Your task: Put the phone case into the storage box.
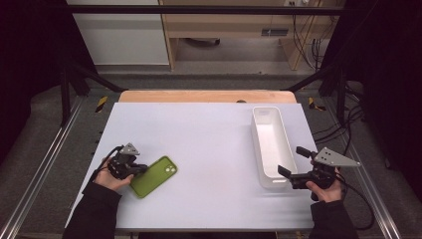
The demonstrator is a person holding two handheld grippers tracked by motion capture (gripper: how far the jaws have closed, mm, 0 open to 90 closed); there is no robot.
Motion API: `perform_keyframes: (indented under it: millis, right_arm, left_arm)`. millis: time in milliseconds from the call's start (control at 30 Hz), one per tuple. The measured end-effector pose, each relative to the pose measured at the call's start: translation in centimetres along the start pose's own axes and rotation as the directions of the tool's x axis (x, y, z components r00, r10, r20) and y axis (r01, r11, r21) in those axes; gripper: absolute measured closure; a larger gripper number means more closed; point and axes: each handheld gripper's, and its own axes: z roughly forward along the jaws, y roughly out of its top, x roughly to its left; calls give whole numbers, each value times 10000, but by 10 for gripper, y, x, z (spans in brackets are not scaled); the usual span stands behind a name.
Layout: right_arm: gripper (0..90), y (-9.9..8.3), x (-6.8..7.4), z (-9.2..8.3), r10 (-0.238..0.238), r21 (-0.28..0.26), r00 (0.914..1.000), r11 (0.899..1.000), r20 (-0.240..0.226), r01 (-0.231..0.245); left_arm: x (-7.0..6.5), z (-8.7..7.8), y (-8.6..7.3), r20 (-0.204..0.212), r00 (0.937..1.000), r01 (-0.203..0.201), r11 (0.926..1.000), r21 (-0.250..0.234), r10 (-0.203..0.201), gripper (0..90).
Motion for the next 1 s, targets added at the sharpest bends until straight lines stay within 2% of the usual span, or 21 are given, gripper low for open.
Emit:
perform_keyframes:
  millis: [267, 600, 1000]
  right_arm:
    - [6, 0, 0, 0, -34, -11, 10000, 10000, 8, 34]
    - [6, 0, 0, -1, -29, -10, 10000, 10000, 7, 29]
    - [6, 1, 1, -1, -21, -28, 10000, 10000, -13, 21]
  left_arm:
    - [-1, -4, 1, -74, 9999, 74, 9998, -182, -76, 880]
    - [-3, -14, 3, -254, 9992, 301, 9969, -731, -320, 880]
    - [-15, -23, 12, -652, 9975, 176, 9927, -1196, -256, 880]
